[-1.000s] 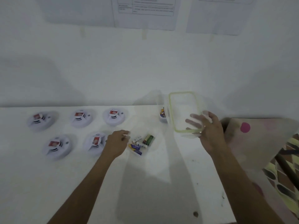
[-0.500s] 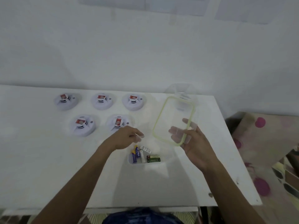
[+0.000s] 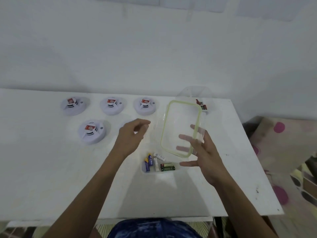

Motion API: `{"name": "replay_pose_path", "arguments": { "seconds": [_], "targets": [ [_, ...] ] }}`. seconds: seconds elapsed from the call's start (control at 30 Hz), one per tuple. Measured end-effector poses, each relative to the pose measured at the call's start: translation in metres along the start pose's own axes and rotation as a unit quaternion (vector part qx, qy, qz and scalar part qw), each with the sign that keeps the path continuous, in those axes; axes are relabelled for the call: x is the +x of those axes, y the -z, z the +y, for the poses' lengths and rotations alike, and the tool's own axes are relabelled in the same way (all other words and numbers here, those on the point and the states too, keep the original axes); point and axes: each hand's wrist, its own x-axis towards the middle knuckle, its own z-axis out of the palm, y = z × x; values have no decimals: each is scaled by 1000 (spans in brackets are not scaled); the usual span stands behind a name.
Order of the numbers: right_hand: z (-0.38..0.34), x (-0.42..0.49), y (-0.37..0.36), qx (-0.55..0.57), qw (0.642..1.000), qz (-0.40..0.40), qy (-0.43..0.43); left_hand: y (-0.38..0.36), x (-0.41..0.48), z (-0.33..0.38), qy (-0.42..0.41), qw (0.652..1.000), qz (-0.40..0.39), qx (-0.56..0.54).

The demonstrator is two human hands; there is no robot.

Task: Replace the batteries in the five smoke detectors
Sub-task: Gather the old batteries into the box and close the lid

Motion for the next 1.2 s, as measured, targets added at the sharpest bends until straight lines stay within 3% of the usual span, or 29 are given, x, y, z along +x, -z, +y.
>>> {"name": "replay_pose_path", "arguments": {
  "seconds": [0.17, 0.33, 0.5, 0.63, 0.7, 0.77, 0.87, 0.93, 1.03, 1.2],
  "targets": [
    [2, -6, -7, -172, 979, 11, 104, 8, -24, 46, 85, 963, -50, -252],
    [8, -12, -14, -285, 938, -10, 195, 16, -31, 63, 162, 911, -84, -370],
    [23, -11, -5, -356, 907, -21, 222, 18, -33, 60, 176, 912, -77, -361],
    [23, -16, -4, -316, 927, -45, 196, 16, -36, 49, 151, 924, -89, -340],
    [23, -13, -3, -264, 949, 36, 169, 15, -37, 41, 154, 924, -98, -337],
    [20, -5, -1, -183, 973, 112, 84, 14, -39, 32, 163, 922, -107, -335],
    [18, 7, 8, -24, 994, 103, -31, 9, -43, 20, 177, 918, -113, -337],
    [16, 10, 13, 32, 993, 100, -47, 7, -46, 13, 185, 920, -110, -329],
    [20, 15, 20, 5, 991, 124, -51, 6, -50, 5, 179, 945, -90, -257],
    [36, 23, 24, -135, 979, 142, -53, -2, -49, -13, 168, 983, -9, -77]
  ]
}}
